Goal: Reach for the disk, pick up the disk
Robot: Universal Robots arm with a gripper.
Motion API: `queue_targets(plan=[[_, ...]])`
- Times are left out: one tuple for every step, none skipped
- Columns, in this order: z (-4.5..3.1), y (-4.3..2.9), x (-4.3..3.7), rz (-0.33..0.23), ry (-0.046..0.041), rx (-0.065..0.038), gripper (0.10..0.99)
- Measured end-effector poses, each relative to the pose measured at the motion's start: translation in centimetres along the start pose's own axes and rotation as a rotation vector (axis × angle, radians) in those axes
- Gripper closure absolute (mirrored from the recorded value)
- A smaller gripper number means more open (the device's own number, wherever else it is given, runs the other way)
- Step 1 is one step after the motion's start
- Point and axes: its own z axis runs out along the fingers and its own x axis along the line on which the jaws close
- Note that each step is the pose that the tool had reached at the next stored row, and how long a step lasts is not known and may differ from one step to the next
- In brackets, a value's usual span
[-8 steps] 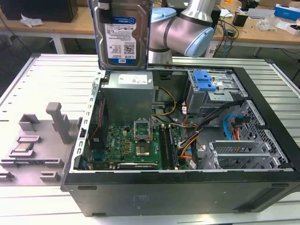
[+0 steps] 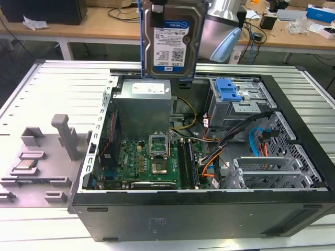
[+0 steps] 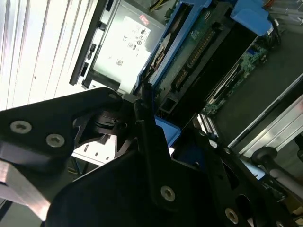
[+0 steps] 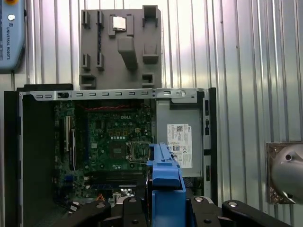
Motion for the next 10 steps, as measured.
queue_targets(plan=[[-0.01,-0.33,-0.01,0.000,0.0000,0.000,0.718],[-0.02,-0.61,-0.02,0.000,0.0000,0.000,0.718],[-0.04,-1.10,-0.04,0.000,0.0000,0.000,0.718],[-0.06,-1.42,-0.06,0.000,0.0001,0.000,0.718],[-0.07,-1.73,-0.07,0.000,0.0001,0.000,0.718],[-0.08,-2.08,-0.08,0.000,0.0001,0.000,0.718],[-0.10,-2.32,-0.09,0.000,0.0001,0.000,0.718],[-0.11,-2.57,-0.10,0.000,0.0001,0.000,0.718],[-0.10,-2.61,-0.10,0.000,-0.0001,0.000,0.718],[-0.10,-2.62,-0.11,0.000,0.0001,0.000,0.718]])
